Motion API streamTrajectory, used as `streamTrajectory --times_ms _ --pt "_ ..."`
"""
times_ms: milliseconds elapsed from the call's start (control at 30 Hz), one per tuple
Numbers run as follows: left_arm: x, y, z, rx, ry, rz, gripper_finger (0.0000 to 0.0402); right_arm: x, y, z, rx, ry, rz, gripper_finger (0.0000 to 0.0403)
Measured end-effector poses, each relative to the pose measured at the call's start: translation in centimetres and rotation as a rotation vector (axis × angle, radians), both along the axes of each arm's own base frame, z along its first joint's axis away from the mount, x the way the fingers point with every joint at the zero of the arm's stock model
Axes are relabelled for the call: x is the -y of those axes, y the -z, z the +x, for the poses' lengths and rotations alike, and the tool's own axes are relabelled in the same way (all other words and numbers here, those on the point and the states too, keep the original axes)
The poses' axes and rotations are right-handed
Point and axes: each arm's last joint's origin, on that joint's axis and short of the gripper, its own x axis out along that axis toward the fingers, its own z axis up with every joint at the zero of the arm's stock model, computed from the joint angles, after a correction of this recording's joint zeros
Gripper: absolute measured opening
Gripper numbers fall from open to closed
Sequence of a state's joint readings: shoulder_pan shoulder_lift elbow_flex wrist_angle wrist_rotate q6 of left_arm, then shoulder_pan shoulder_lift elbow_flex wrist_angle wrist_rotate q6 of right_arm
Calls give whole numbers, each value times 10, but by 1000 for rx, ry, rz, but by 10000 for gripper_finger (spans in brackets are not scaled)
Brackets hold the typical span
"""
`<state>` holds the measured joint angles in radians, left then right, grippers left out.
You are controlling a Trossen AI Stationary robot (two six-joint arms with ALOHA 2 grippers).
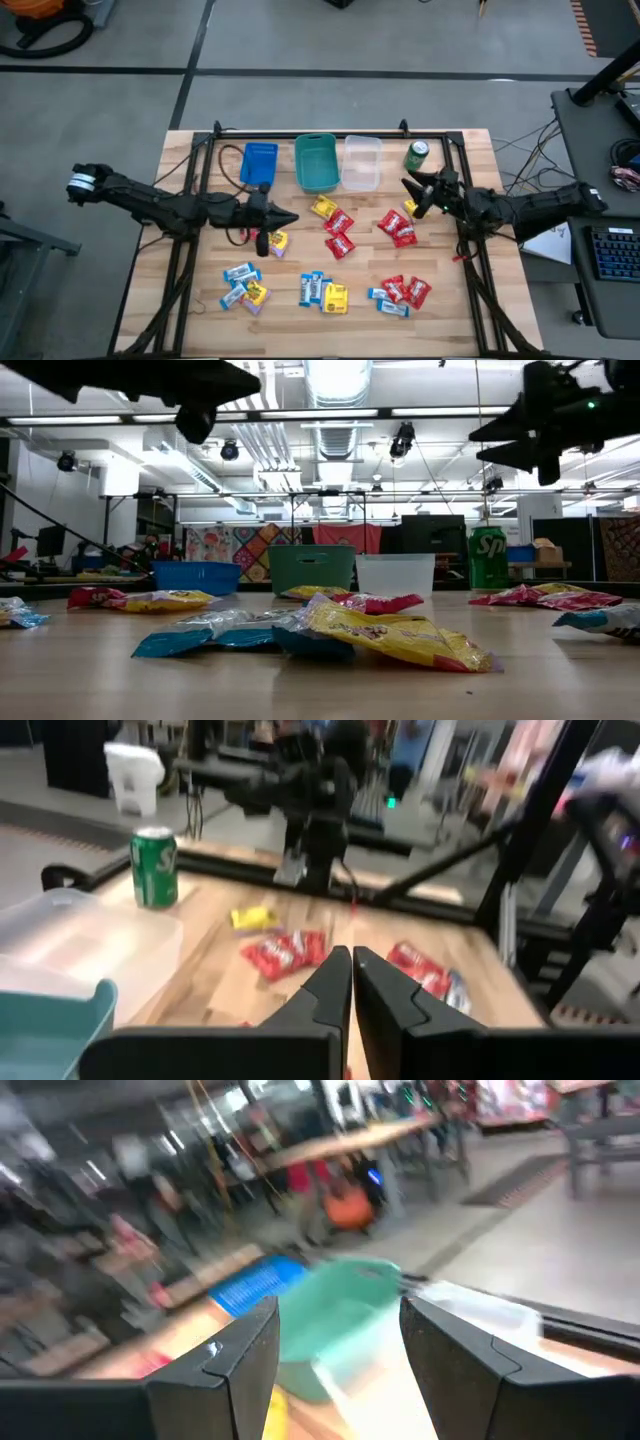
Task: Sort candy
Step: Put the red candy into the transparent bin
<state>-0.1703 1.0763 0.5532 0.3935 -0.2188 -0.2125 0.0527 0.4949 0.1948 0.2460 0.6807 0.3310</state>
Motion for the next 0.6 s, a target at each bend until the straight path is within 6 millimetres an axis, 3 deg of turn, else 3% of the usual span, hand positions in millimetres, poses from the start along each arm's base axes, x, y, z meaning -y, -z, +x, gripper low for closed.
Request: streamTrajectory --times_ms 333,467,600 --pt "1 11 5 -176 -4 11 0 7 -28 6 -483 145 196 201" --pt "1 16 3 -231 -9 4 0 6 -37 7 -591 128 234 201" --pt "0 17 4 -238 -10 10 0 5 -46 15 -584 77 269 201"
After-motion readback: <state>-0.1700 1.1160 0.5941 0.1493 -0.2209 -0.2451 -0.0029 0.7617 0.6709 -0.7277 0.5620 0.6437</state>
